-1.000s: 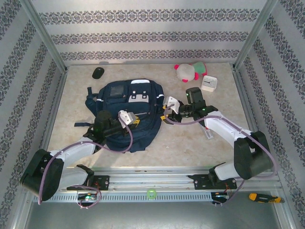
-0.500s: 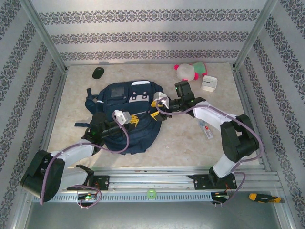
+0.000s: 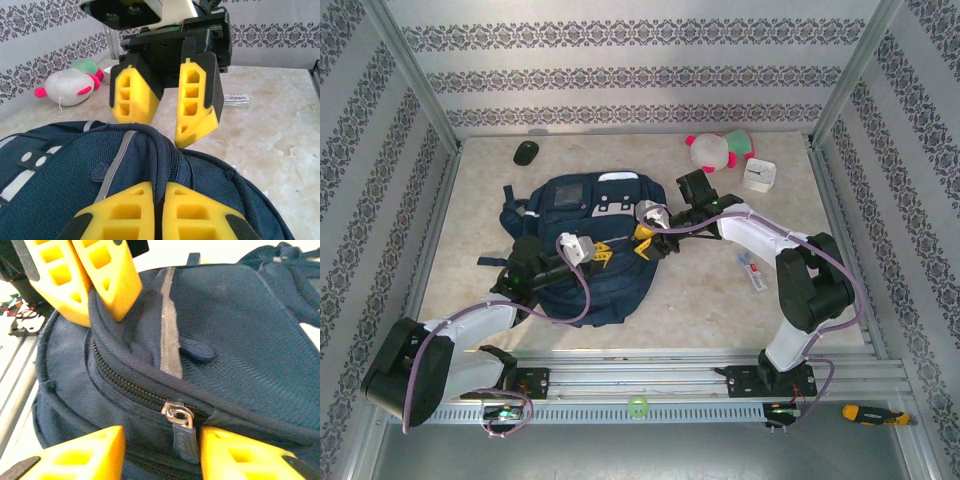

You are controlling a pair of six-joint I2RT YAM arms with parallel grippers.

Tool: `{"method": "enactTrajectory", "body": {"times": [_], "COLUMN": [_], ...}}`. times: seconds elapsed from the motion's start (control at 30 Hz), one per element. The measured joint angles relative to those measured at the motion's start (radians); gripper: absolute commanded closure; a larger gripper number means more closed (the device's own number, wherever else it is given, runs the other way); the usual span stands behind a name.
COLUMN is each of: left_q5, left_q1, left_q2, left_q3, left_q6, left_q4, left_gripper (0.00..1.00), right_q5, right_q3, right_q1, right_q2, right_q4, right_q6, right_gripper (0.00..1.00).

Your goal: Pack the student bag

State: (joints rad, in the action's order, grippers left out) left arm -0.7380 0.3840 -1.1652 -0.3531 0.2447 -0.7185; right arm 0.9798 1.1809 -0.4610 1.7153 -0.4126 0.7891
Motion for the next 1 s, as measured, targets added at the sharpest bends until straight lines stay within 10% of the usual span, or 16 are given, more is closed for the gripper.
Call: {"method": "enactTrajectory", "body": {"times": [0.6,1.0], "left_q5": [0.001,0.092], "left_q1": [0.0,0.018], "left_q2": [0.006,0.038], "left_q3": [0.0,-0.023], "left_q6": [0.041,0.138], "left_q4": [0.011,0.083], "left_gripper": [1.0,1.0], "right_q5": [0.024,-0.071], "right_q3": [-0.038,-0.099], "right_q1": [0.007,-0.013], "right_q2": [-0.024,-0.14], "right_q4": [0.079,0.134], "right_q6": [-0.234,-0.467], "right_gripper": [1.0,1.0]}}
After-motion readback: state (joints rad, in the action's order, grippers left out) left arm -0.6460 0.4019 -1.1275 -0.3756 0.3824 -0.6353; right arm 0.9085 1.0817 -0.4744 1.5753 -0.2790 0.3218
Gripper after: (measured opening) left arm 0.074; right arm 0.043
